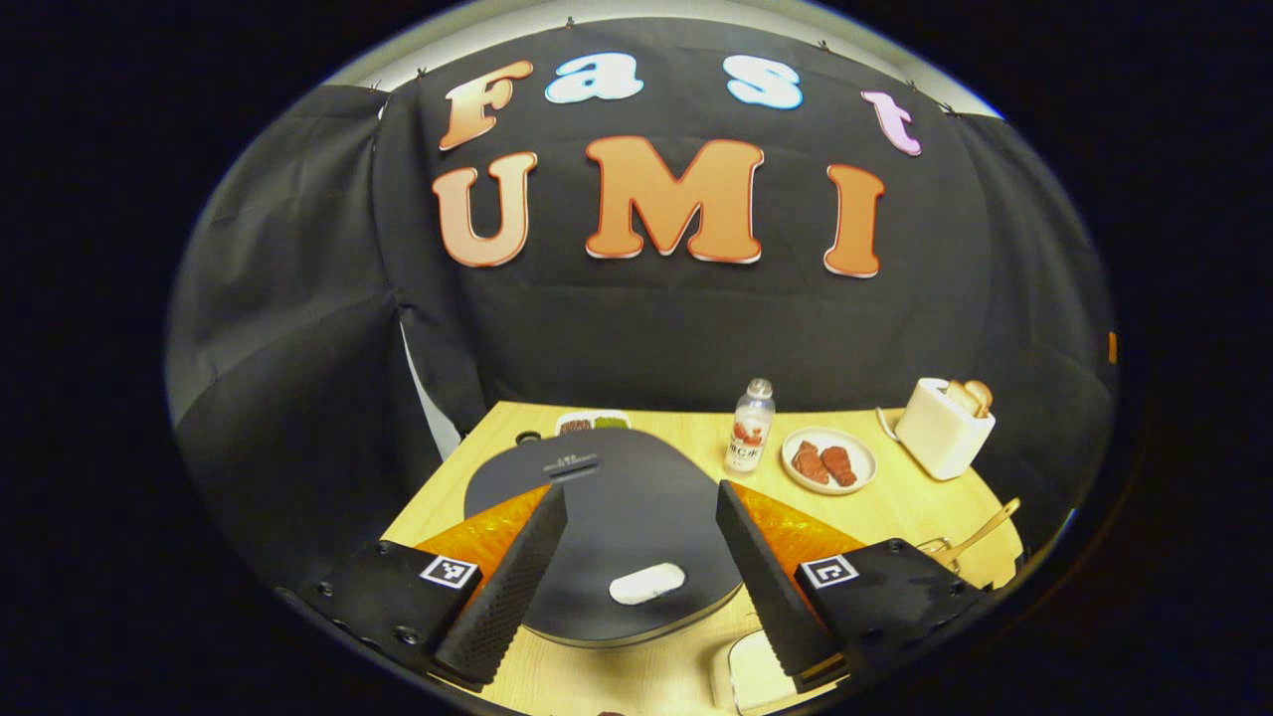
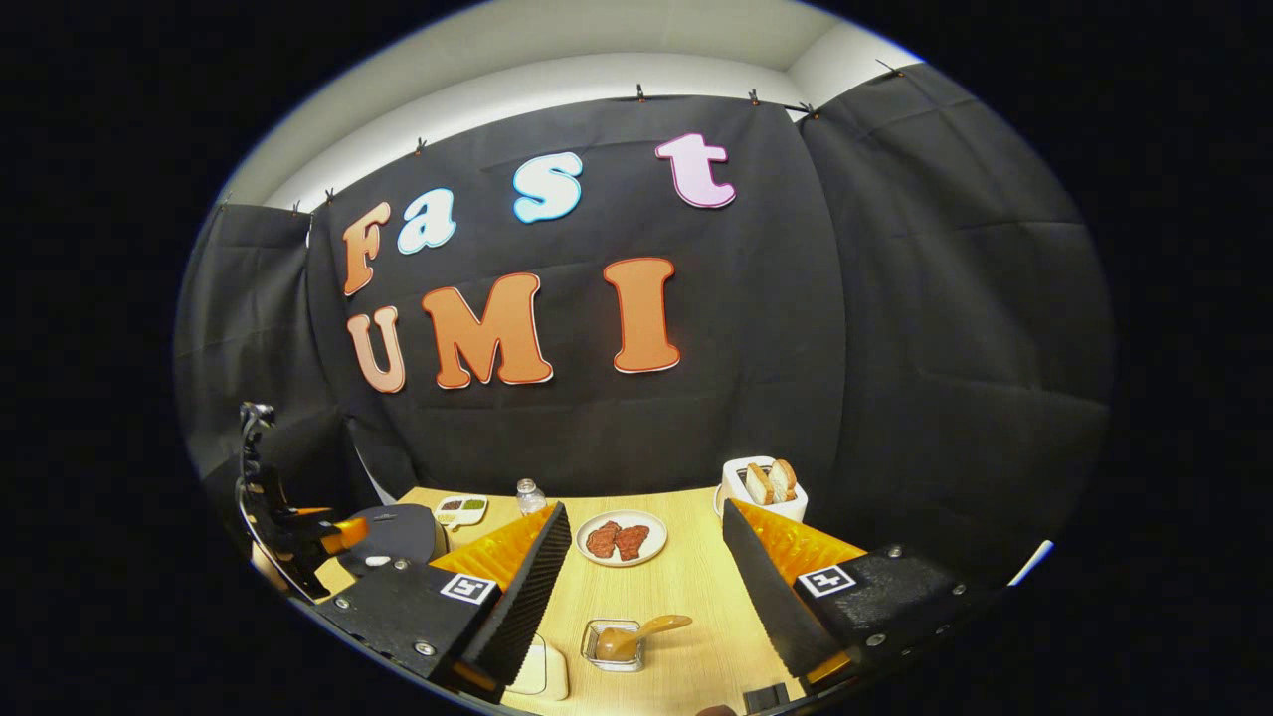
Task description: Close the left gripper, press the button to open the rice cooker; take a wooden spoon from the chopstick holder with the right hand, scoop a spoonful of rice and pour it into the rice cooker, then put the wooden spoon back into the chopstick holder.
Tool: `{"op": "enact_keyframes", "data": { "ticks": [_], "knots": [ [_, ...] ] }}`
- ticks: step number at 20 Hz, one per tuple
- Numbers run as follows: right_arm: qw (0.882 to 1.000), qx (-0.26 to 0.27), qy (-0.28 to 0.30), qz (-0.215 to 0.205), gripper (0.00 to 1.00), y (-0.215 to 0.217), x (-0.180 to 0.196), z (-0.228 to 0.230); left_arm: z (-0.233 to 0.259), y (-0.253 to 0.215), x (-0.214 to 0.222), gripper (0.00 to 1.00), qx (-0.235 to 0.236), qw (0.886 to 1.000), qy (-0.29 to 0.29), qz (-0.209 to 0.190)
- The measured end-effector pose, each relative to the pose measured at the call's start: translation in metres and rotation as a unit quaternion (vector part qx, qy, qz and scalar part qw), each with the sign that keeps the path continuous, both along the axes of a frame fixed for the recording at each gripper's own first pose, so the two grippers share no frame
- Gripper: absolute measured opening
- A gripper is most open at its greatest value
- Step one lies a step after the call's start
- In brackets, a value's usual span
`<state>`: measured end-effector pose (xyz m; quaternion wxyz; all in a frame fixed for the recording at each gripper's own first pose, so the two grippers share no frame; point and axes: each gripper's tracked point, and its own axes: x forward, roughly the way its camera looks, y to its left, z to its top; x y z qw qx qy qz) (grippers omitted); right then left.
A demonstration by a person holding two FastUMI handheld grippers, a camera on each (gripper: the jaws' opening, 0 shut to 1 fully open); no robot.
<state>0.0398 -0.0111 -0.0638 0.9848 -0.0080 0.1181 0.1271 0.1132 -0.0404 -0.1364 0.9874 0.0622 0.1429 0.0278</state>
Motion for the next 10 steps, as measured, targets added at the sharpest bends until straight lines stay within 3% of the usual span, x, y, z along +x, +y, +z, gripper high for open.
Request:
{"op": "enact_keyframes", "data": {
  "ticks": [6,10],
  "knots": [
    [1.000,-0.002,-0.004,0.002,0.95,-0.001,0.001,0.004,0.122,-0.009,-0.036,1.00,0.019,0.997,-0.074,-0.006],
    [1.000,-0.004,-0.007,0.009,0.95,0.002,0.001,0.007,0.169,-0.014,-0.067,1.00,0.024,0.993,-0.113,-0.002]
  ]
}}
